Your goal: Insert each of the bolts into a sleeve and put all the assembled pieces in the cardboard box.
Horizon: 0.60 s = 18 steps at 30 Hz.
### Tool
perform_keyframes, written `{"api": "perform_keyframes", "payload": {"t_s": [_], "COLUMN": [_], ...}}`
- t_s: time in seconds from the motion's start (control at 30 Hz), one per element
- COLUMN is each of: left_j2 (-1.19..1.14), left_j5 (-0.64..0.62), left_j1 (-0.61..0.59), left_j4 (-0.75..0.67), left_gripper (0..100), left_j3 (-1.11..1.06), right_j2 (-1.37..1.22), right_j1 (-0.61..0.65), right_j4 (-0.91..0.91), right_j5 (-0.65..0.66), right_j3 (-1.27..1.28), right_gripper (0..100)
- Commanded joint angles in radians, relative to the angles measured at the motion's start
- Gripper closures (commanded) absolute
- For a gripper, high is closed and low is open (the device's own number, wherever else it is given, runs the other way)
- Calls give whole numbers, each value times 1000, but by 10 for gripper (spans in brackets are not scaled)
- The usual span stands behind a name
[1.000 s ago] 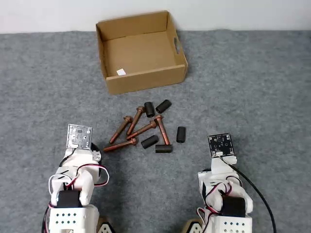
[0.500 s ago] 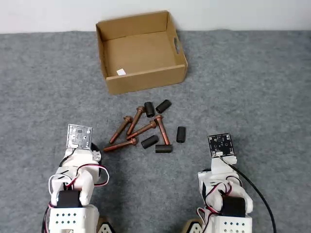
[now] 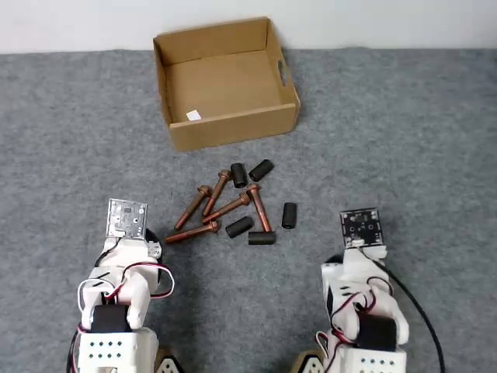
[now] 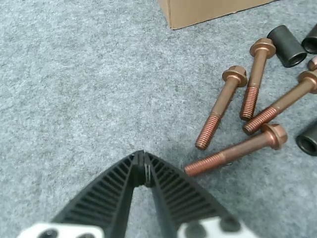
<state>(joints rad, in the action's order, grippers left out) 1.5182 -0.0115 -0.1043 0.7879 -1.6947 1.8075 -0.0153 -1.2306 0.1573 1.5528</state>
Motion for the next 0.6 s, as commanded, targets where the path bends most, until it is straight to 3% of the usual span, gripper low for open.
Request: {"api": "perform_keyframes", "payload": {"t_s": [0.0, 0.27, 0.57], "left_j2": [3, 3, 3], "left_j5": [8, 8, 8], "left_j1": [5, 5, 5], "left_j4": [9, 9, 9], "left_gripper": [994, 994, 994], "left_j3": [5, 5, 5], "right_j2": [-16, -483, -1245], "right_j1": [36, 232, 263], "right_j4": [-8, -108, -105], "right_j5": [-61, -288, -394], "right_j3": [-140, -522, -922], "right_gripper": [991, 991, 990]}}
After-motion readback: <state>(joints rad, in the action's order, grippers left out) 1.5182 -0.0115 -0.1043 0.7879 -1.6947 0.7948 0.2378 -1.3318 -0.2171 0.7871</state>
